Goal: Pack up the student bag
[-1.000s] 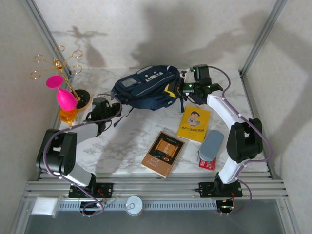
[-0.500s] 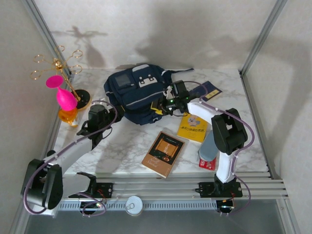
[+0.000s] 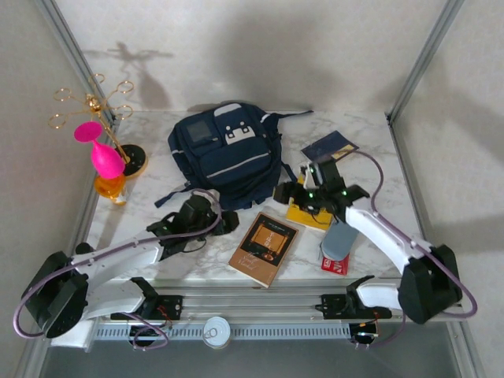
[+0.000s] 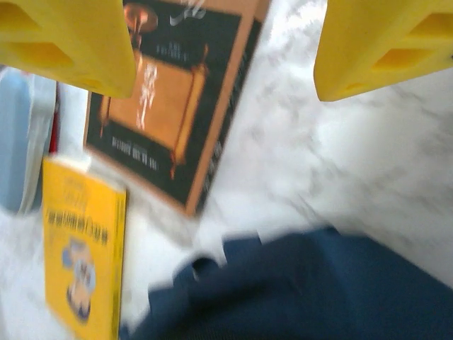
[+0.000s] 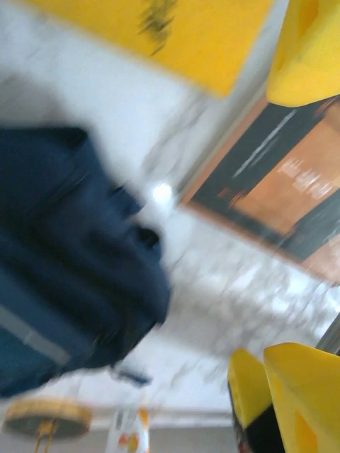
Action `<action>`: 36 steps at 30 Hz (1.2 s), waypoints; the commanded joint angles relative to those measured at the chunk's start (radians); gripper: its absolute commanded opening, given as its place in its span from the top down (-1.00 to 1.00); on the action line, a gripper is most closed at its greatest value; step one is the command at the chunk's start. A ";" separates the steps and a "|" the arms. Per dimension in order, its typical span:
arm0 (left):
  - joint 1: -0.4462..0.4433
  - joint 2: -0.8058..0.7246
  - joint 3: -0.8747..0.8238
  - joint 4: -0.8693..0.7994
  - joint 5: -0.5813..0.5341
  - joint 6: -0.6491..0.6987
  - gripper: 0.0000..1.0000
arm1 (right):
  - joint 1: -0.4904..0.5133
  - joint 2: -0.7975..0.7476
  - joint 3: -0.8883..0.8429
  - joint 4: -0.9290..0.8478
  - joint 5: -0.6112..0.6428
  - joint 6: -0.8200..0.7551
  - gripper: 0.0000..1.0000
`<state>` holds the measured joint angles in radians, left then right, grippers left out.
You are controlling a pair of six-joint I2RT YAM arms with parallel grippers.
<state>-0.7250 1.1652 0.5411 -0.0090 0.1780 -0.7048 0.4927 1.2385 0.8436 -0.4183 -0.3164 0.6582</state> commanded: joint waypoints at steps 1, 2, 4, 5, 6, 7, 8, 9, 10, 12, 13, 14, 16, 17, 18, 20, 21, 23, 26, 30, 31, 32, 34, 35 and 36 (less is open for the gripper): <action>-0.075 0.041 0.021 -0.029 -0.009 -0.025 -0.36 | 0.024 -0.085 -0.174 -0.032 0.007 0.090 -0.76; -0.094 0.060 0.021 -0.017 -0.008 -0.024 -0.36 | 0.028 -0.098 -0.207 -0.011 -0.010 0.113 -0.75; -0.114 0.111 0.031 -0.006 -0.029 -0.037 -0.37 | 0.045 -0.110 -0.272 0.053 -0.026 0.156 -0.77; -0.120 0.132 0.033 0.006 -0.034 -0.040 -0.36 | 0.050 -0.107 -0.292 0.078 -0.032 0.172 -0.77; -0.125 0.154 0.037 0.018 -0.029 -0.045 -0.35 | 0.058 -0.101 -0.317 0.124 -0.048 0.192 -0.77; -0.130 0.176 0.040 0.030 -0.016 -0.049 -0.34 | 0.061 -0.090 -0.333 0.173 -0.075 0.208 -0.77; -0.137 0.189 0.043 0.042 -0.007 -0.052 -0.33 | 0.062 -0.079 -0.347 0.216 -0.091 0.220 -0.77; -0.148 0.201 0.043 0.057 0.003 -0.054 -0.33 | 0.065 -0.062 -0.355 0.264 -0.106 0.234 -0.77; -0.156 0.209 0.041 0.065 0.007 -0.057 -0.32 | 0.064 -0.046 -0.356 0.301 -0.116 0.241 -0.76; -0.167 0.220 0.038 0.066 -0.006 -0.067 -0.32 | 0.070 -0.007 -0.351 0.372 -0.147 0.258 -0.77; -0.171 0.223 0.031 0.065 -0.009 -0.072 -0.32 | 0.074 0.016 -0.350 0.412 -0.163 0.269 -0.77; -0.172 0.224 0.025 0.063 -0.013 -0.081 -0.32 | 0.076 0.037 -0.344 0.432 -0.170 0.275 -0.77; -0.175 0.223 0.009 0.069 -0.016 -0.102 -0.31 | 0.080 0.091 -0.320 0.460 -0.177 0.276 -0.76; -0.178 0.219 0.004 0.076 -0.013 -0.108 -0.30 | 0.080 0.108 -0.305 0.459 -0.173 0.270 -0.76; -0.181 0.213 0.000 0.074 -0.019 -0.113 -0.30 | 0.079 0.125 -0.273 0.459 -0.162 0.256 -0.76; -0.185 0.195 -0.005 0.052 -0.050 -0.126 -0.30 | 0.080 0.136 -0.236 0.488 -0.168 0.244 -0.77; -0.186 0.184 -0.010 0.041 -0.065 -0.135 -0.30 | 0.079 0.142 -0.209 0.473 -0.170 0.226 -0.77; -0.188 0.165 -0.026 0.039 -0.089 -0.168 -0.28 | 0.077 0.151 -0.156 0.393 -0.131 0.175 -0.78; -0.189 0.151 -0.043 0.036 -0.126 -0.209 -0.28 | 0.059 0.138 -0.152 0.293 -0.078 0.127 -0.79; -0.190 0.138 -0.049 0.013 -0.161 -0.228 -0.28 | 0.064 0.090 -0.194 0.158 -0.019 0.083 -0.78; -0.190 0.136 -0.053 0.017 -0.158 -0.232 -0.26 | 0.073 0.077 -0.206 0.141 -0.020 0.087 -0.78; -0.189 0.138 -0.058 0.035 -0.139 -0.233 -0.24 | 0.093 0.063 -0.222 0.135 -0.022 0.098 -0.77; -0.191 0.154 -0.069 0.089 -0.082 -0.230 -0.20 | 0.141 0.056 -0.245 0.149 -0.050 0.128 -0.77; -0.195 0.164 -0.065 0.099 -0.070 -0.228 -0.19 | 0.156 0.059 -0.249 0.156 -0.060 0.141 -0.77; -0.199 0.176 -0.057 0.099 -0.068 -0.225 -0.17 | 0.172 0.061 -0.259 0.169 -0.065 0.160 -0.77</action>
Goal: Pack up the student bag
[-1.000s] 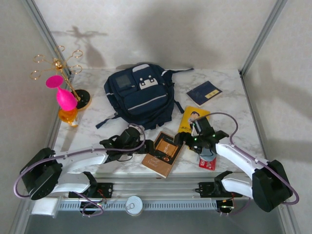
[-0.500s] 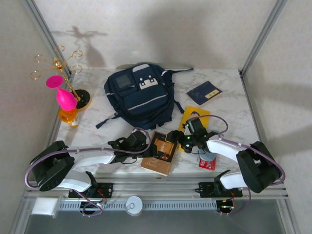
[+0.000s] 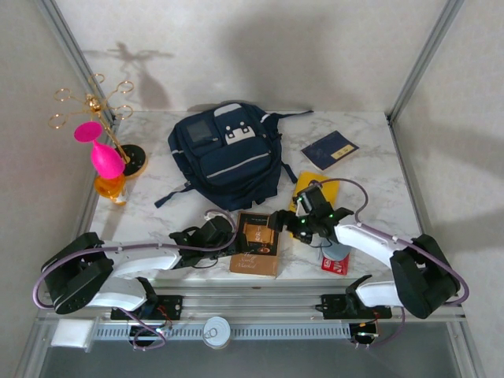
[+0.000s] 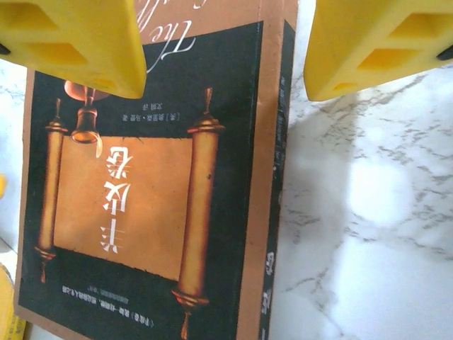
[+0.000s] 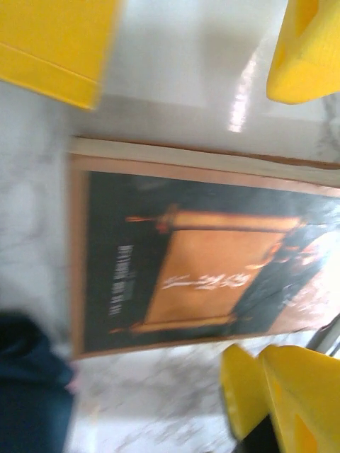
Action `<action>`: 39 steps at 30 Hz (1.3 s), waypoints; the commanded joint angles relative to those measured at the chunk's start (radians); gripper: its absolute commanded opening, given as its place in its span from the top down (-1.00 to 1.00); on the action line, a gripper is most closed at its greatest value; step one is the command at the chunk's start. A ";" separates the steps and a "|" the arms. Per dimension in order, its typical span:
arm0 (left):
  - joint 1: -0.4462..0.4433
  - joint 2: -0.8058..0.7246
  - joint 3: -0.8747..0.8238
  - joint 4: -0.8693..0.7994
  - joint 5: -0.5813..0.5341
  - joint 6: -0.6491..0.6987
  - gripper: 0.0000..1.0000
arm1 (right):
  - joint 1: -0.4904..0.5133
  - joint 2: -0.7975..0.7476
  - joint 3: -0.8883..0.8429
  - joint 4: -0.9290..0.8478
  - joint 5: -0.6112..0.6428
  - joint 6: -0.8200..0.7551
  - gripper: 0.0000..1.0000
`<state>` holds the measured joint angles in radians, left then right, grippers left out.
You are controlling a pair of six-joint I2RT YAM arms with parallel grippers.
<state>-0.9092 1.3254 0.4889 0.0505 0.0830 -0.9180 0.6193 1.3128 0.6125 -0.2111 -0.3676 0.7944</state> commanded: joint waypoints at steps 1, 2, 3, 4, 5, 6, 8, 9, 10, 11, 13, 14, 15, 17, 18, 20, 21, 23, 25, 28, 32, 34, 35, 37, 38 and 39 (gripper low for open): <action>-0.021 0.027 0.001 0.037 0.026 -0.006 -0.17 | 0.057 -0.014 -0.039 -0.018 -0.019 0.041 -0.77; -0.026 0.039 0.007 0.036 0.026 -0.002 -0.15 | 0.068 -0.009 -0.056 0.012 -0.020 0.063 -0.77; -0.029 0.053 0.012 0.032 0.029 -0.001 -0.13 | 0.071 0.000 -0.067 0.042 -0.025 0.082 -0.76; -0.032 0.063 0.019 0.031 0.033 0.003 -0.11 | 0.097 0.012 -0.070 0.064 -0.032 0.092 -0.75; -0.037 0.074 0.025 0.026 0.034 0.006 -0.10 | 0.112 0.024 -0.065 0.084 -0.041 0.098 -0.74; -0.041 0.080 0.029 0.019 0.023 0.006 -0.09 | 0.125 0.034 -0.057 0.101 -0.044 0.102 -0.74; -0.048 0.083 0.030 0.015 0.008 0.005 -0.07 | 0.147 0.048 -0.046 0.125 -0.044 0.111 -0.73; -0.048 0.083 0.026 0.013 0.000 0.000 -0.07 | 0.155 0.052 -0.044 0.139 -0.051 0.115 -0.71; -0.048 0.084 0.026 0.005 -0.014 -0.003 -0.07 | 0.157 0.052 -0.042 0.148 -0.059 0.118 -0.70; -0.049 0.086 0.025 -0.004 -0.027 -0.008 -0.07 | 0.158 0.043 -0.043 0.159 -0.066 0.120 -0.69; -0.050 0.093 0.021 -0.003 -0.026 -0.009 -0.06 | 0.160 0.013 -0.040 0.153 -0.060 0.117 -0.67; -0.052 0.095 0.020 -0.004 -0.031 -0.011 -0.04 | 0.160 -0.002 -0.029 0.123 -0.043 0.107 -0.66; -0.056 0.094 0.020 -0.012 -0.044 -0.012 -0.04 | 0.159 -0.015 -0.018 0.092 -0.027 0.091 -0.65; -0.060 0.095 0.021 -0.031 -0.068 -0.016 -0.04 | 0.159 -0.038 0.003 0.030 0.008 0.068 -0.64; -0.060 0.096 0.021 -0.037 -0.073 -0.018 -0.04 | 0.160 -0.048 0.010 0.011 0.020 0.062 -0.63; -0.063 0.100 0.025 -0.039 -0.078 -0.021 -0.04 | 0.160 -0.072 0.011 0.010 0.015 0.062 -0.58; -0.064 0.104 0.026 -0.038 -0.082 -0.023 -0.04 | 0.158 -0.081 0.009 0.016 0.008 0.063 -0.56; -0.068 0.113 0.027 -0.038 -0.086 -0.021 -0.03 | 0.158 -0.087 0.004 0.036 -0.023 0.063 -0.50; -0.069 0.120 0.035 -0.048 -0.091 -0.020 -0.03 | 0.157 -0.079 0.007 0.032 -0.030 0.059 -0.41; -0.072 0.124 0.046 -0.061 -0.100 -0.019 -0.03 | 0.158 -0.073 0.021 -0.006 0.000 0.038 -0.25; -0.076 0.126 0.045 -0.057 -0.104 -0.015 -0.03 | 0.157 -0.056 0.025 -0.017 0.018 0.015 0.09; -0.076 0.129 0.049 -0.061 -0.106 -0.016 -0.03 | 0.158 -0.053 0.028 -0.014 0.018 0.009 0.17; -0.077 0.130 0.051 -0.060 -0.106 -0.018 -0.03 | 0.158 -0.054 0.026 -0.011 0.021 0.010 0.23; -0.077 0.129 0.053 -0.053 -0.104 -0.016 -0.03 | 0.158 -0.055 0.023 -0.005 0.022 0.005 0.36; -0.079 0.130 0.055 -0.051 -0.106 -0.017 -0.03 | 0.158 -0.053 0.023 -0.006 0.023 0.002 0.40; -0.079 0.131 0.054 -0.052 -0.110 -0.016 -0.03 | 0.157 -0.053 0.024 -0.011 0.027 -0.001 0.46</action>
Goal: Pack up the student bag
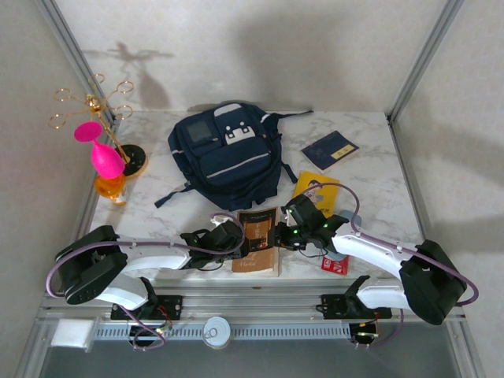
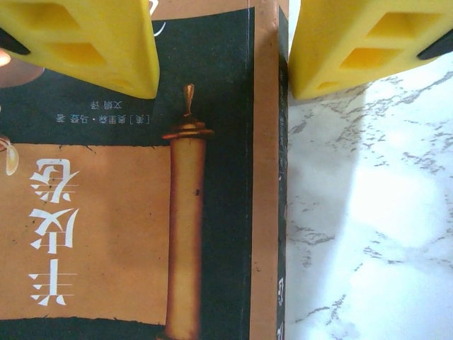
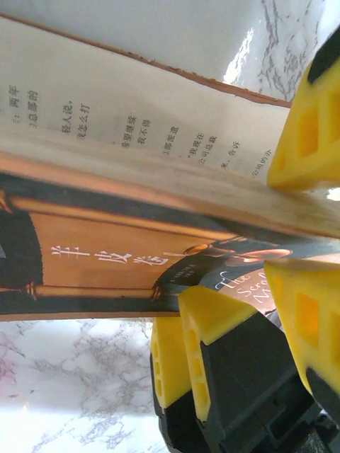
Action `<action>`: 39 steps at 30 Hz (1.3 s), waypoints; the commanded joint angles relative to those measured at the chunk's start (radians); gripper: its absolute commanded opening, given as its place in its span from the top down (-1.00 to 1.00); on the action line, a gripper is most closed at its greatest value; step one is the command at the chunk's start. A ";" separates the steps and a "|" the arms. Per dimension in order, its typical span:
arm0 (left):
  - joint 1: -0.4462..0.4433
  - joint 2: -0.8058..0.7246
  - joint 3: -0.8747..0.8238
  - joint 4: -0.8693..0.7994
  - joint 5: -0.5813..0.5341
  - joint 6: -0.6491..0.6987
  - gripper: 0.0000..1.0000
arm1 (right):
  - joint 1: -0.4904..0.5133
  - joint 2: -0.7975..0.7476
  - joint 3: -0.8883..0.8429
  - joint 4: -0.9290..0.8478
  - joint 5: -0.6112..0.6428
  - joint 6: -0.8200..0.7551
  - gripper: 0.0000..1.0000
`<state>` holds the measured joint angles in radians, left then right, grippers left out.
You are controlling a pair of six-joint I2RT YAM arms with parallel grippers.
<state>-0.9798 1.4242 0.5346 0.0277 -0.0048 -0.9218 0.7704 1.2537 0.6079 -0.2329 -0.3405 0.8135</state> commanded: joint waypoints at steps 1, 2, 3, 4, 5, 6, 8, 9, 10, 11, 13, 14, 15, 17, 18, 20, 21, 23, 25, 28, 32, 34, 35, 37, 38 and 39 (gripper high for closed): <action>-0.008 0.034 0.009 -0.031 -0.024 -0.014 -0.03 | 0.006 0.006 0.028 0.006 0.006 -0.022 0.53; -0.008 0.036 0.013 -0.036 -0.025 -0.015 -0.03 | 0.003 0.002 0.027 0.006 0.007 -0.021 0.59; -0.008 0.037 0.016 -0.039 -0.024 -0.014 -0.03 | 0.002 -0.003 0.024 0.007 0.006 -0.018 0.64; -0.010 0.036 0.017 -0.038 -0.024 -0.015 -0.03 | 0.000 -0.007 0.022 0.013 0.003 -0.016 0.67; -0.011 0.031 0.018 -0.037 -0.027 -0.016 -0.03 | 0.000 -0.014 0.020 0.017 0.000 -0.012 0.71; -0.011 0.027 0.017 -0.037 -0.032 -0.018 -0.03 | -0.002 -0.018 0.018 0.018 -0.003 -0.010 0.75; -0.011 0.014 0.015 -0.031 -0.037 -0.018 -0.06 | -0.008 -0.028 0.018 0.015 -0.005 -0.011 0.82; -0.011 0.007 0.017 -0.032 -0.037 -0.017 -0.07 | -0.012 -0.033 0.017 0.011 -0.006 -0.013 0.83; -0.011 -0.003 0.026 -0.039 -0.037 -0.017 -0.10 | -0.021 -0.043 0.019 0.004 -0.009 -0.014 0.86; -0.010 -0.015 0.040 -0.050 -0.037 -0.014 -0.13 | -0.031 -0.054 0.016 0.003 -0.016 -0.014 0.89; -0.012 -0.050 0.057 -0.068 -0.037 -0.004 -0.21 | -0.054 -0.085 0.013 0.005 -0.044 -0.024 0.94; -0.010 -0.075 0.060 -0.074 -0.040 -0.003 -0.24 | -0.068 -0.110 0.009 0.018 -0.073 -0.039 0.95; -0.006 -0.100 0.061 -0.079 -0.041 -0.003 -0.26 | -0.071 -0.132 0.004 0.025 -0.096 -0.056 0.95; 0.010 -0.166 0.059 -0.089 -0.030 0.004 -0.30 | -0.124 -0.182 0.010 0.018 -0.144 -0.091 0.96; 0.020 -0.197 0.058 -0.092 -0.021 0.006 -0.31 | -0.147 -0.204 0.019 0.007 -0.173 -0.104 0.98; 0.048 -0.272 0.047 -0.069 0.020 0.022 -0.39 | -0.193 -0.243 0.042 -0.015 -0.236 -0.122 0.99; 0.065 -0.306 0.041 -0.057 0.045 0.028 -0.46 | -0.212 -0.261 0.056 -0.025 -0.263 -0.129 0.99; 0.123 -0.370 0.026 -0.031 0.118 0.038 -0.60 | -0.253 -0.302 0.086 -0.040 -0.325 -0.141 1.00; 0.174 -0.414 0.020 -0.017 0.183 0.043 -0.64 | -0.286 -0.332 0.117 -0.051 -0.367 -0.154 1.00; 0.218 -0.465 0.018 0.049 0.287 0.047 -0.73 | -0.332 -0.344 0.161 -0.056 -0.435 -0.163 1.00; 0.226 -0.492 0.046 0.051 0.306 0.079 -0.93 | -0.360 -0.329 0.201 -0.012 -0.532 -0.135 1.00; 0.228 -0.486 0.048 0.063 0.313 0.075 -0.94 | -0.365 -0.322 0.224 0.001 -0.551 -0.124 1.00; 0.230 -0.480 0.046 0.089 0.325 0.071 -0.95 | -0.367 -0.317 0.236 0.012 -0.559 -0.116 1.00; 0.230 -0.463 0.044 0.150 0.358 0.067 -0.95 | -0.371 -0.309 0.249 0.050 -0.585 -0.088 1.00; 0.230 -0.453 0.045 0.185 0.378 0.067 -0.95 | -0.372 -0.304 0.251 0.082 -0.601 -0.069 1.00; 0.230 -0.444 0.045 0.215 0.397 0.068 -0.95 | -0.372 -0.298 0.251 0.102 -0.614 -0.052 1.00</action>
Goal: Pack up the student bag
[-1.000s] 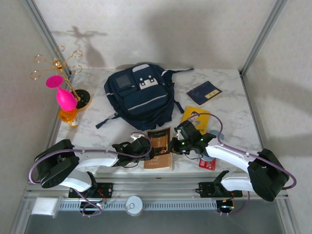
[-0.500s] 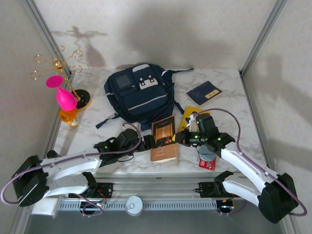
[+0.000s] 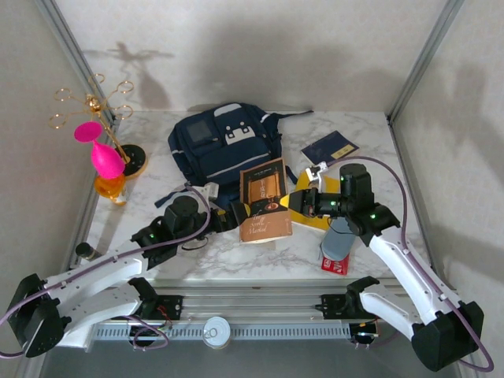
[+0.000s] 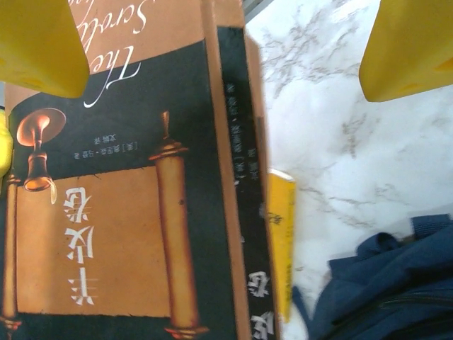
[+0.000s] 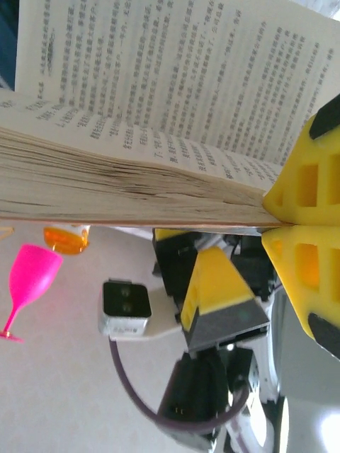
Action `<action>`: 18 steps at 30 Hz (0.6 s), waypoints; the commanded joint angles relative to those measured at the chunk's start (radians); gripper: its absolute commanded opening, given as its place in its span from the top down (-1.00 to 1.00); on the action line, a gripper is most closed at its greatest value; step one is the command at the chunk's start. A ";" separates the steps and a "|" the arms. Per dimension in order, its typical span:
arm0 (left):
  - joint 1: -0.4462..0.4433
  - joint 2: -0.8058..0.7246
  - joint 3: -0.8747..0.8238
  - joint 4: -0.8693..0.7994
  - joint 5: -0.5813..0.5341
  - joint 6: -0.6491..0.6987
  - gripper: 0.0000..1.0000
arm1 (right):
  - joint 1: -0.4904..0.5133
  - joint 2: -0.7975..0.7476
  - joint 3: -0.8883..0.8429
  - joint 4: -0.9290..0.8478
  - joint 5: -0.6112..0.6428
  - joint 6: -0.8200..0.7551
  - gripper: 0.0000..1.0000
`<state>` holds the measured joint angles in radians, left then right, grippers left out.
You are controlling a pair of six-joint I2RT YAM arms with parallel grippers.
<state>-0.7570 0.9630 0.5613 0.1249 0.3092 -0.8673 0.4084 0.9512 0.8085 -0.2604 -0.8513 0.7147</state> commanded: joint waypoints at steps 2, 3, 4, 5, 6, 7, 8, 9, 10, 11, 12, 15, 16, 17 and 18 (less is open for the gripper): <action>0.007 0.029 0.014 0.176 0.108 0.014 -0.94 | -0.013 0.018 0.050 0.160 -0.121 0.070 1.00; 0.007 0.029 0.012 0.196 0.111 0.012 -0.92 | -0.013 0.025 0.052 0.158 -0.121 0.074 1.00; 0.007 0.025 0.007 0.232 0.119 0.013 -0.90 | -0.013 0.030 0.054 0.155 -0.118 0.074 1.00; 0.007 0.021 0.001 0.263 0.129 0.011 -0.88 | -0.013 0.031 0.051 0.158 -0.117 0.077 1.00; 0.007 0.017 -0.004 0.290 0.132 0.009 -0.87 | -0.013 0.032 0.047 0.166 -0.116 0.082 1.00; 0.007 0.017 -0.005 0.310 0.135 0.004 -0.85 | -0.014 0.034 0.044 0.174 -0.115 0.086 1.00; 0.007 0.020 -0.001 0.317 0.144 0.005 -0.82 | -0.014 0.038 0.042 0.175 -0.115 0.082 1.00; 0.008 0.024 0.011 0.309 0.152 0.014 -0.76 | -0.014 0.044 0.041 0.167 -0.115 0.074 1.00; 0.008 0.024 0.015 0.314 0.151 0.014 -0.72 | -0.017 0.051 0.041 0.149 -0.111 0.061 1.00; 0.007 0.025 0.007 0.338 0.159 0.003 -0.66 | -0.019 0.056 0.040 0.134 -0.108 0.047 1.00; 0.009 0.026 0.000 0.361 0.170 -0.007 -0.60 | -0.020 0.062 0.038 0.121 -0.102 0.035 1.00; 0.008 0.030 0.010 0.356 0.169 -0.011 -0.46 | -0.037 0.070 0.037 0.105 -0.104 0.024 1.00; 0.008 0.030 0.010 0.362 0.170 -0.017 -0.40 | -0.039 0.069 0.037 0.104 -0.104 0.017 1.00; 0.008 0.030 0.007 0.376 0.174 -0.023 -0.36 | -0.043 0.070 0.037 0.102 -0.105 0.008 0.99; 0.008 0.032 0.003 0.395 0.182 -0.032 -0.30 | -0.045 0.076 0.038 0.092 -0.104 -0.004 0.98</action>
<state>-0.7422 0.9970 0.5594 0.3836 0.4099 -0.8852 0.3656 1.0199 0.8192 -0.1825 -0.9211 0.7559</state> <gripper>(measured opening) 0.669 0.061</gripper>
